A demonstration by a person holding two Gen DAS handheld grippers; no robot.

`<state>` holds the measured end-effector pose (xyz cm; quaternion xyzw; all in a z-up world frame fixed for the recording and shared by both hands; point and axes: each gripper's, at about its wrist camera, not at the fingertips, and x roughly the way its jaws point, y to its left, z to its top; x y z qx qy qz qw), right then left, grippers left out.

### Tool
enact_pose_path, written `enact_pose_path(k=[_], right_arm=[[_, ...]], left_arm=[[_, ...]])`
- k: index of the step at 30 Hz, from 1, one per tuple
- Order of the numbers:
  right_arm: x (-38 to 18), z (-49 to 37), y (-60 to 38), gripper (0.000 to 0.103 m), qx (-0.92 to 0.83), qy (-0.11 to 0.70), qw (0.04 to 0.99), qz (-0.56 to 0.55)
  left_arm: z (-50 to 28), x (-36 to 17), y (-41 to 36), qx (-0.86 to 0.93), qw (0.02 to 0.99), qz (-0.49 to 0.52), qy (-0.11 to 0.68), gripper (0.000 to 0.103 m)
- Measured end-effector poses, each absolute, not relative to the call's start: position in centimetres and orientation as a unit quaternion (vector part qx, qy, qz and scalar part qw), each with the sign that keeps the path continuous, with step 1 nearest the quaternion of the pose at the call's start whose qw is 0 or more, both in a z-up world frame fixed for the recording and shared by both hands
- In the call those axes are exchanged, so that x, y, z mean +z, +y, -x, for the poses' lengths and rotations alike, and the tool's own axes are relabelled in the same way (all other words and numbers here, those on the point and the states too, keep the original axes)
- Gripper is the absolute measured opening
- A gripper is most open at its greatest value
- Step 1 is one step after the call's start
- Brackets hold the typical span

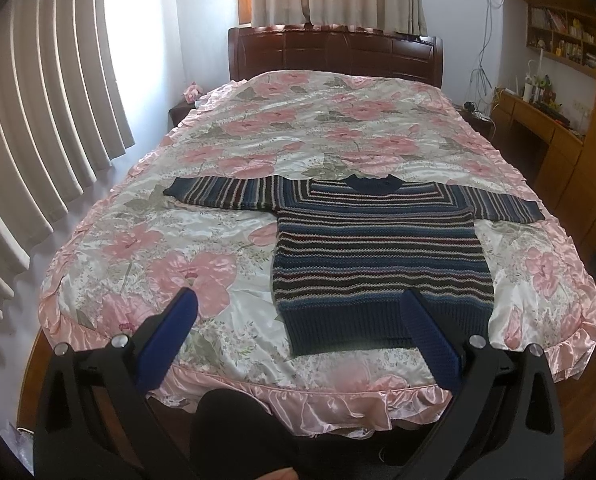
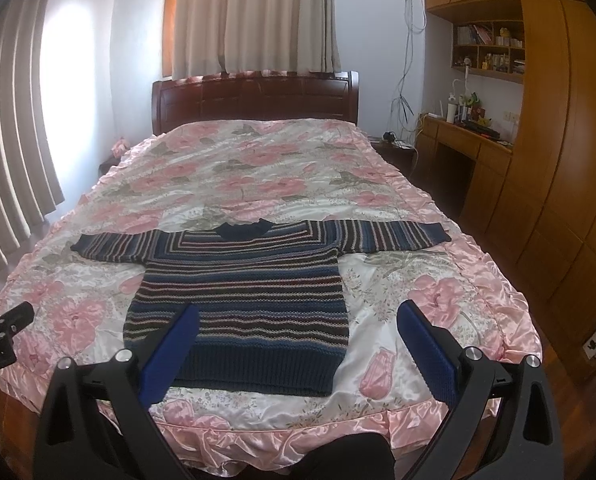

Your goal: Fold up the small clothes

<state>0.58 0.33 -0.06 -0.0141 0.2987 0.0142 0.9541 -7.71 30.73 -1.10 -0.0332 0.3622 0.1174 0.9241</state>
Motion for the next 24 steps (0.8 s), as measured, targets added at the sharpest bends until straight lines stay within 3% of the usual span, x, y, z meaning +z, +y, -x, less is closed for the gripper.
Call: enact_pose_path(k=[13,24], right_arm=[[-1.0,-2.6,0.5,0.099,0.012,0.310,0.950,0.018],[-4.4,-11.4,-5.2,0.099,0.006,0.303,0.953,-0.009]], left_arm=[[6.1,-1.5,31.0,0.114,0.920,0.029,0.373,0.100],[-1.6,-7.1,30.1,0.059,0.923,0.022,0.379,0.100]])
